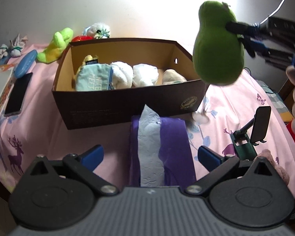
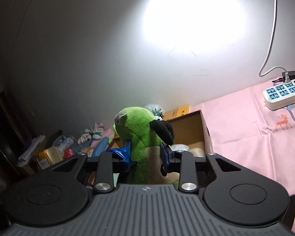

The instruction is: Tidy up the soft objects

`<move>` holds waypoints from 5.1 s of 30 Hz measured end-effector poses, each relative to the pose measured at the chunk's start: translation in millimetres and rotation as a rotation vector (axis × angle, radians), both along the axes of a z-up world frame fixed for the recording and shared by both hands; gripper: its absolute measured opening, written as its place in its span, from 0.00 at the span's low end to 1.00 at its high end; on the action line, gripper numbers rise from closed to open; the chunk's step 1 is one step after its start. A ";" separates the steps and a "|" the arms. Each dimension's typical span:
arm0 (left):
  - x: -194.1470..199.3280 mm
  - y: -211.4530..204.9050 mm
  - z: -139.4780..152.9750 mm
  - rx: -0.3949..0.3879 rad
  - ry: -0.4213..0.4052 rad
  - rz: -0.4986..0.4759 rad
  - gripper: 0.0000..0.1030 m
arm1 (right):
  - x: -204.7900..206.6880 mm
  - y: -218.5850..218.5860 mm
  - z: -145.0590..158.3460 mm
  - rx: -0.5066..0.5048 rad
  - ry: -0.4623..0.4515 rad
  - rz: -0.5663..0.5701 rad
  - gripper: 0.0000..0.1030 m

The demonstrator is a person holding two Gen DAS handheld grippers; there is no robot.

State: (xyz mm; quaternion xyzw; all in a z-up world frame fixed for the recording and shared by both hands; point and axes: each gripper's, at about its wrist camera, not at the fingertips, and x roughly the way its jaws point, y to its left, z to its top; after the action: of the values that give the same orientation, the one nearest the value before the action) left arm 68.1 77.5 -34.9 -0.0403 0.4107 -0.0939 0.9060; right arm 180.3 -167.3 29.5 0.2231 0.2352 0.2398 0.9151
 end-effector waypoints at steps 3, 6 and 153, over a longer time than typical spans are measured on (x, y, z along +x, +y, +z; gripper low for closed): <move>-4.4 10.1 0.2 -0.002 -0.001 0.036 0.99 | 32.7 17.4 7.9 -0.014 0.009 0.010 0.14; -10.3 23.4 -1.3 -0.005 0.002 0.081 0.99 | 68.3 40.6 -0.3 -0.083 0.082 0.008 0.14; 6.1 -173.9 -73.6 0.087 0.306 -0.556 0.74 | -114.8 -107.3 -157.2 0.168 0.609 -0.053 0.24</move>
State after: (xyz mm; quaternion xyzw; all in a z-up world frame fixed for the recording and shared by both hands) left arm 74.2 -96.4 -108.5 0.0988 0.5412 -0.3130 0.7742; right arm 65.6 -274.6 -127.7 0.3654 0.4718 0.1569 0.7869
